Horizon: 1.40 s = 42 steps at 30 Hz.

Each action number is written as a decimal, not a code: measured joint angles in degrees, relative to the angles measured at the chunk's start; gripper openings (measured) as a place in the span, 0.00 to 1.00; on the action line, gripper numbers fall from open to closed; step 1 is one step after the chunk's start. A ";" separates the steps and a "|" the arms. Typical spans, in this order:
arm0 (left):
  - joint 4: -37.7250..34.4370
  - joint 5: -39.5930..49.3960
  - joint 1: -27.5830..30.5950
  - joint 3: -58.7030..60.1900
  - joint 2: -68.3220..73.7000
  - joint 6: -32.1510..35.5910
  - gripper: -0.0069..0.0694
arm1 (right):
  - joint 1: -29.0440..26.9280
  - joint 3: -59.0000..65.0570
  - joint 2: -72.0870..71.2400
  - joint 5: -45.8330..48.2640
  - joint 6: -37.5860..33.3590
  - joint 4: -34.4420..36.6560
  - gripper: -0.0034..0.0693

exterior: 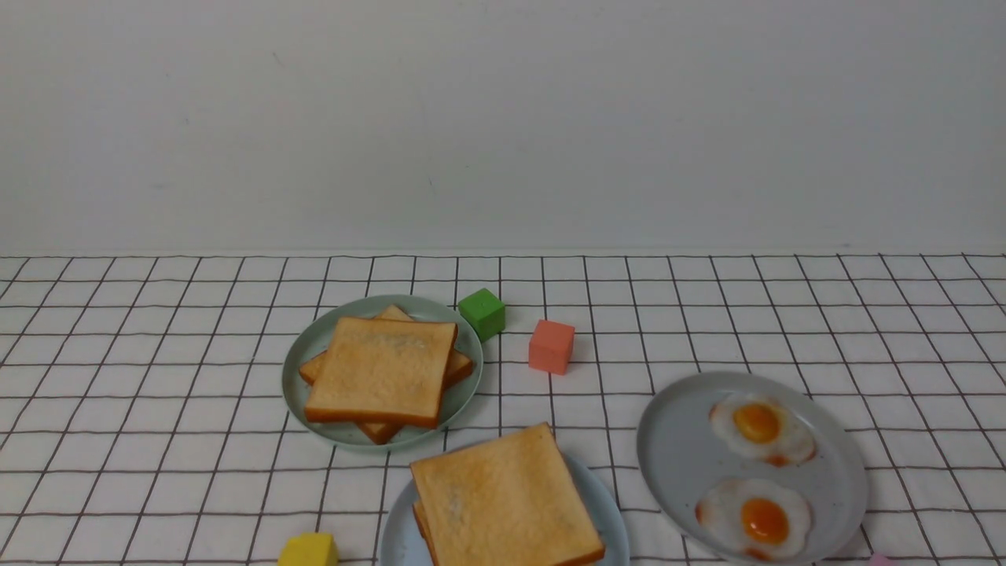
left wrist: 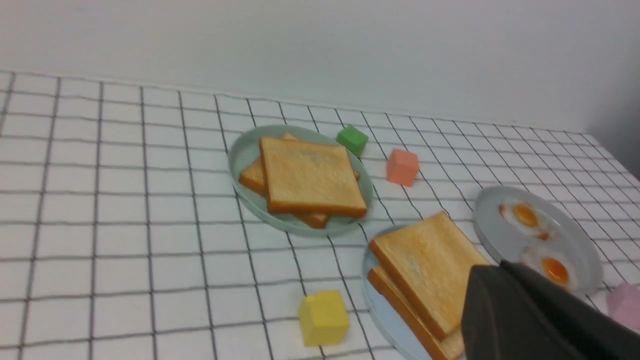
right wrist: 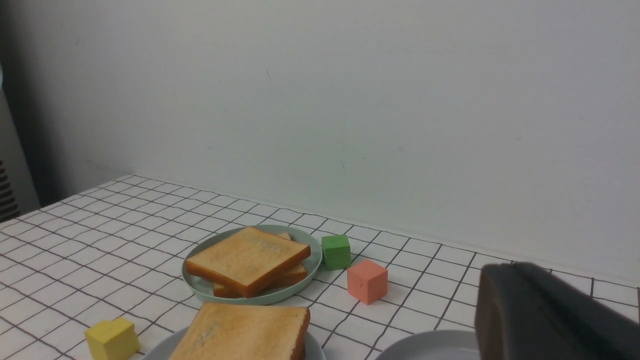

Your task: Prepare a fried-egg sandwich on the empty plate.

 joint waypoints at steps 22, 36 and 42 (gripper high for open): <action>1.14 -27.46 16.61 37.31 -1.88 8.09 0.07 | 0.00 0.00 0.00 -0.21 0.16 0.00 0.09; 0.19 -27.45 16.61 37.43 -1.88 8.38 0.07 | 0.00 0.00 0.00 -0.16 0.16 0.00 0.10; 0.24 -27.45 16.61 37.43 -1.88 8.38 0.07 | 0.00 0.00 0.00 -0.16 0.16 0.00 0.10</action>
